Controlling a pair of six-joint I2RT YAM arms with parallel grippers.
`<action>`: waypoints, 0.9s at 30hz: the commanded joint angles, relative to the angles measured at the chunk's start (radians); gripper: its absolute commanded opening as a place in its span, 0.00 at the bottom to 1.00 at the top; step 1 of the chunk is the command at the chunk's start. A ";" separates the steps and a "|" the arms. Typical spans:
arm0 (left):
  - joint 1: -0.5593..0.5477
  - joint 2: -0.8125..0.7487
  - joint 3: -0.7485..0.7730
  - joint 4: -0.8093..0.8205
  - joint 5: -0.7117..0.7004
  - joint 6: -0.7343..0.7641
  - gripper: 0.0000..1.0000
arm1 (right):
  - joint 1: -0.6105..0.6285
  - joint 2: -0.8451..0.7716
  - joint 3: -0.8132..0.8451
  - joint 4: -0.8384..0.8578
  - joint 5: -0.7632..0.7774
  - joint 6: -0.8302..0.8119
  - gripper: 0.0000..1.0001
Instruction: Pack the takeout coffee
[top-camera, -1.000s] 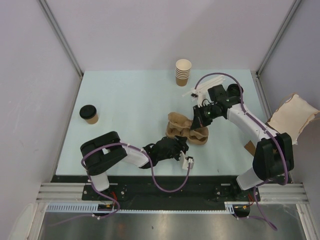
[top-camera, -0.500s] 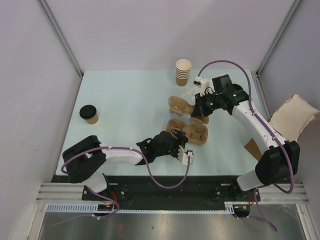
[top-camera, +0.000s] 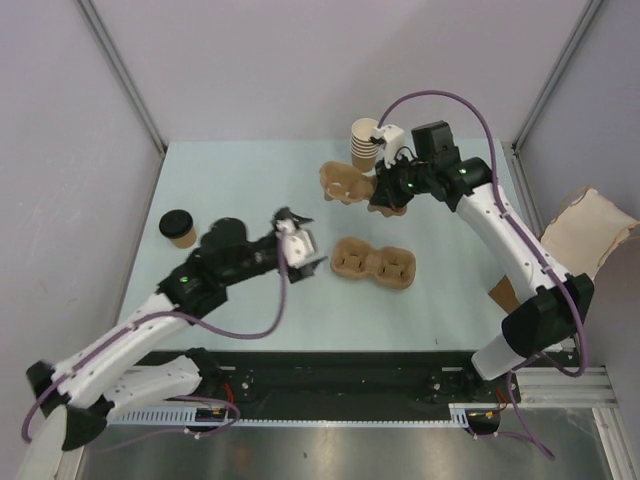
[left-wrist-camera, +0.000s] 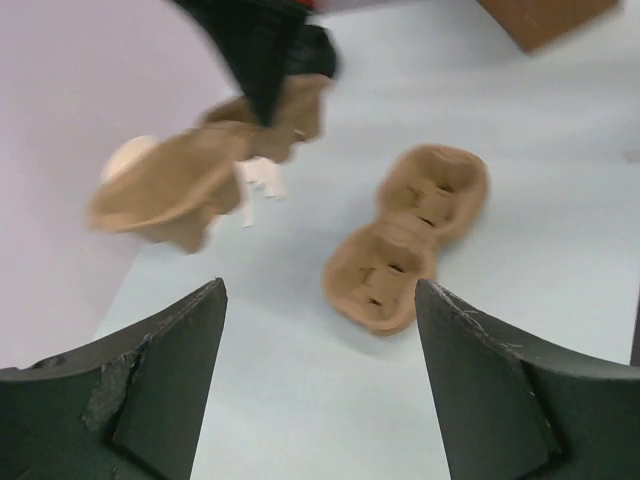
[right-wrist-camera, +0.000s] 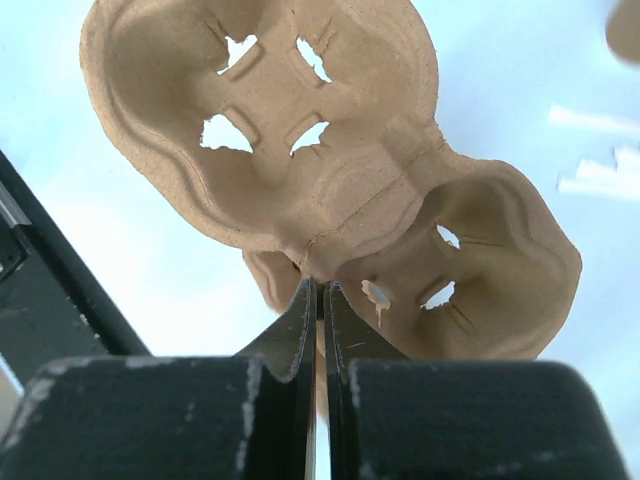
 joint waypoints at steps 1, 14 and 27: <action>0.183 -0.154 0.098 -0.165 0.045 -0.343 0.82 | 0.085 0.107 0.126 -0.005 0.046 -0.090 0.00; 0.786 -0.133 0.420 -0.302 0.050 -0.720 0.87 | 0.497 0.563 0.462 0.041 0.146 -0.348 0.00; 1.092 -0.042 0.445 -0.259 0.374 -0.932 0.88 | 0.686 0.963 0.819 0.242 0.197 -0.422 0.00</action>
